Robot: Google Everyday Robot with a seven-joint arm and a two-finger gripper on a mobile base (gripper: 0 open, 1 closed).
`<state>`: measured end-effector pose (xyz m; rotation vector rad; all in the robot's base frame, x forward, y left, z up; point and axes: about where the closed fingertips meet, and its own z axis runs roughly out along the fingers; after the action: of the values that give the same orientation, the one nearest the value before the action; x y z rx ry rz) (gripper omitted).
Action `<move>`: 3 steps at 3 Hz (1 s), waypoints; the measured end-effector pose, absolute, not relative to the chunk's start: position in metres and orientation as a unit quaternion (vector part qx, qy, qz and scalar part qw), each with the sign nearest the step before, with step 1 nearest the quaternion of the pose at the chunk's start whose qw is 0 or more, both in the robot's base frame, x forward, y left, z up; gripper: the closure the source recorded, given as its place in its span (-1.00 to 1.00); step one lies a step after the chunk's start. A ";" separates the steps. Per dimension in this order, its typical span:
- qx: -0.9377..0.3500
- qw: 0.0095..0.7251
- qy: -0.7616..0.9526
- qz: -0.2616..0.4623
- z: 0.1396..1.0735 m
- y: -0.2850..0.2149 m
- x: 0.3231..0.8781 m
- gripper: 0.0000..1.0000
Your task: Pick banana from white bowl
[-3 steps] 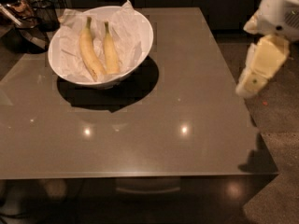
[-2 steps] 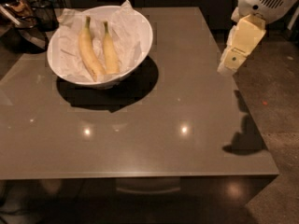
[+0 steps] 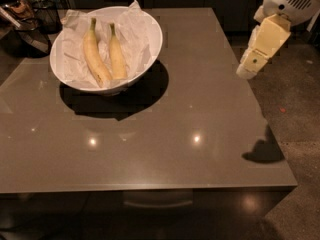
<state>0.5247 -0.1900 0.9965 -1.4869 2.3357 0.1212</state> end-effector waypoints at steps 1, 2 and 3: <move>-0.535 0.175 0.825 0.050 0.987 -0.187 0.501 -1.00; -0.549 0.151 0.821 0.052 0.981 -0.157 0.477 -1.00; -0.568 0.150 0.809 0.027 1.003 -0.105 0.459 -1.00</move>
Offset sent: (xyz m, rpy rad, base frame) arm -0.0883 0.0684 -0.0219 -0.0692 0.1528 0.0853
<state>0.4588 -0.1052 1.0035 -1.6324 2.3235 0.0763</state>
